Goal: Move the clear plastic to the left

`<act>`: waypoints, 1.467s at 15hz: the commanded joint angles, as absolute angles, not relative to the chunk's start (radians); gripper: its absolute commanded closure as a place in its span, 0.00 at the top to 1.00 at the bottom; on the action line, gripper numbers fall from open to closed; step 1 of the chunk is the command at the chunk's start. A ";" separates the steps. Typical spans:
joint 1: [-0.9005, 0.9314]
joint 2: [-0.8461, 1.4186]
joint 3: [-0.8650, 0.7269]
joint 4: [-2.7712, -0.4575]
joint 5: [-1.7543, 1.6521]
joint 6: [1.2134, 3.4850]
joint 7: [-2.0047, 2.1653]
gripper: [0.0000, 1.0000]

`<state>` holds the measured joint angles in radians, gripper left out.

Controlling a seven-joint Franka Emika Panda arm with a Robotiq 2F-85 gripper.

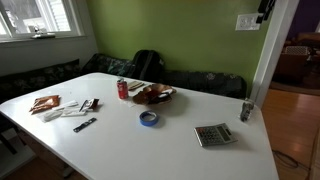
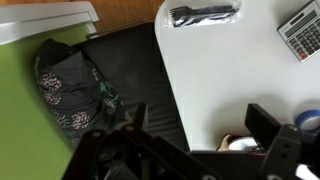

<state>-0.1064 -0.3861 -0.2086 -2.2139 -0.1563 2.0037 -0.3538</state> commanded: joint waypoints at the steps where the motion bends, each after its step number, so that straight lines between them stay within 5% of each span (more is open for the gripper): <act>1: -0.079 -0.334 -0.158 -2.297 -0.165 1.948 -0.331 1.00; 12: -0.183 -0.120 -0.072 -2.713 -0.490 2.399 0.468 1.00; 19: -0.188 -0.082 -0.099 -2.719 -0.458 2.373 0.473 1.00; 22: -0.197 -0.034 -0.099 -2.721 -0.472 2.635 0.633 1.00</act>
<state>-0.1951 -0.0795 -0.0949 -2.7208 -0.4605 2.4810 0.5273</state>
